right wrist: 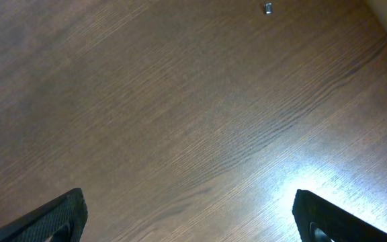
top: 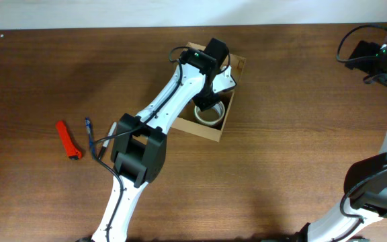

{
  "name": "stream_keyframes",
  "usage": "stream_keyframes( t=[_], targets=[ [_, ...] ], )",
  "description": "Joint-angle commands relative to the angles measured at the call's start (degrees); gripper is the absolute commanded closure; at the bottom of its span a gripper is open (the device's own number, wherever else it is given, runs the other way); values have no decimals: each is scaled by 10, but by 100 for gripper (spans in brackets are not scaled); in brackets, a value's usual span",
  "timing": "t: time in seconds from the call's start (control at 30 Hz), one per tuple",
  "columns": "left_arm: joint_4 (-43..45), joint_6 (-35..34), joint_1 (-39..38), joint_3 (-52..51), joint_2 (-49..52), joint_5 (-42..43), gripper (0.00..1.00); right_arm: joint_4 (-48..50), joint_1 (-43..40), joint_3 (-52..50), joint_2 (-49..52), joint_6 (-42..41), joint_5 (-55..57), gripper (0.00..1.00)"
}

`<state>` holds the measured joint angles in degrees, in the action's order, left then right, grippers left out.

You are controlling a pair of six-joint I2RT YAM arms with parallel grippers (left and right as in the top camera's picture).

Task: Pack container
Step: 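Carry the white tape roll into the box beside the green tape, then move the left gripper back to the red cutter and grasp it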

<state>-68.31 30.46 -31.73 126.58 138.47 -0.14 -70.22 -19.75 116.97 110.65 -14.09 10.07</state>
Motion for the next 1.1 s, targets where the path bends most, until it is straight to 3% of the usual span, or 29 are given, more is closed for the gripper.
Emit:
stream_keyframes(
  t=[0.0,0.17,0.23,0.27,0.37,0.43,0.5,0.77,0.83,0.97,1.07],
  targets=[
    [6,7,-2,-2,11,15,98,-1,-2,10,-4,2,5,1],
    [2,7,-6,-2,10,14,98,-1,-2,10,-4,2,5,1],
    [-7,4,-8,-1,10,12,89,-1,-2,10,-4,2,5,1],
    [-10,4,-9,0,10,11,83,-1,-2,10,-4,2,5,1],
    [-18,-4,-10,3,8,-2,40,-1,-2,10,-4,2,5,1],
    [-20,-5,-10,4,1,-5,25,-1,-2,10,-4,2,5,1],
    [-19,-5,-10,4,-10,-10,20,-1,-2,10,-4,2,5,1],
    [-33,-12,-10,4,-96,-65,20,-1,-2,10,-4,2,5,1],
    [-38,-13,-10,4,-141,-94,30,-1,-2,10,-4,2,5,1],
    [-38,-43,-1,3,-216,-148,68,-1,-2,10,-4,2,5,1],
    [-37,-64,19,1,-269,-165,83,-1,-2,10,-4,2,5,1]
  ],
)
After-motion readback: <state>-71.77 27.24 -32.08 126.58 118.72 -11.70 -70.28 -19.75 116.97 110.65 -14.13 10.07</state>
